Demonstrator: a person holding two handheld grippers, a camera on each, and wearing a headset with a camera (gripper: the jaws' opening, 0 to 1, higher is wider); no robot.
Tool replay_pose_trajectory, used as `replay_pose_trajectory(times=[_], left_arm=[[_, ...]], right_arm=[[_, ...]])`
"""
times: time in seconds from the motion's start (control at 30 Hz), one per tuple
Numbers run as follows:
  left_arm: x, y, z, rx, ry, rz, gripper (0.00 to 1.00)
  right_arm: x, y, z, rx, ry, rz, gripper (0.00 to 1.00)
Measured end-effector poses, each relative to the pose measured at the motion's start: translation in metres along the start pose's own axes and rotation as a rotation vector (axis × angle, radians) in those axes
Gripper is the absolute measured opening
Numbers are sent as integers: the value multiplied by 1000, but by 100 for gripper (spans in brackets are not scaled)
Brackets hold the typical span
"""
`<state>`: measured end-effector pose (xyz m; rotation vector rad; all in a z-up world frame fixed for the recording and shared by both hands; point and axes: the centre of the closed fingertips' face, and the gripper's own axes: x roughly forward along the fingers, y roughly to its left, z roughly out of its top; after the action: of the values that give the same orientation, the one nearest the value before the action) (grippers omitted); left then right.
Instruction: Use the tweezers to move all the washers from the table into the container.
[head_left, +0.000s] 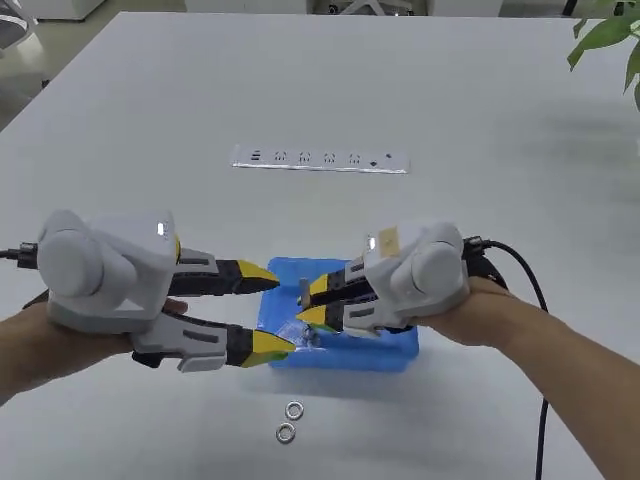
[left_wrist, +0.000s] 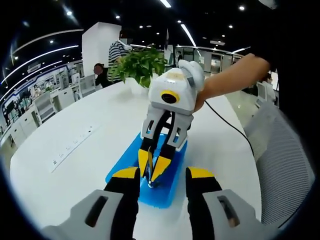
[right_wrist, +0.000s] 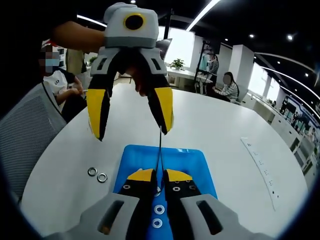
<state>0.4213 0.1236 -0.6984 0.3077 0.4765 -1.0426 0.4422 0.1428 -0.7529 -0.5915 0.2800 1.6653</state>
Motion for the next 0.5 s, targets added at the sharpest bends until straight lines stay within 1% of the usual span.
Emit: replay_pose_trajectory(times=[0.07,0.2,0.3,0.5], left_arm=[[4,4,0,8,5,6,36],[10,9,1,33,13,8,29],[13,10,3,42,4,2,25],[20,14,3,78,18,-8,19]], right_arm=[[0,0,0,-3,0,1,9],[0,0,0,-1,-1,2,9],[0,1,0,-1,-3,4,9],[1,1,0,-10,-5,7,9]])
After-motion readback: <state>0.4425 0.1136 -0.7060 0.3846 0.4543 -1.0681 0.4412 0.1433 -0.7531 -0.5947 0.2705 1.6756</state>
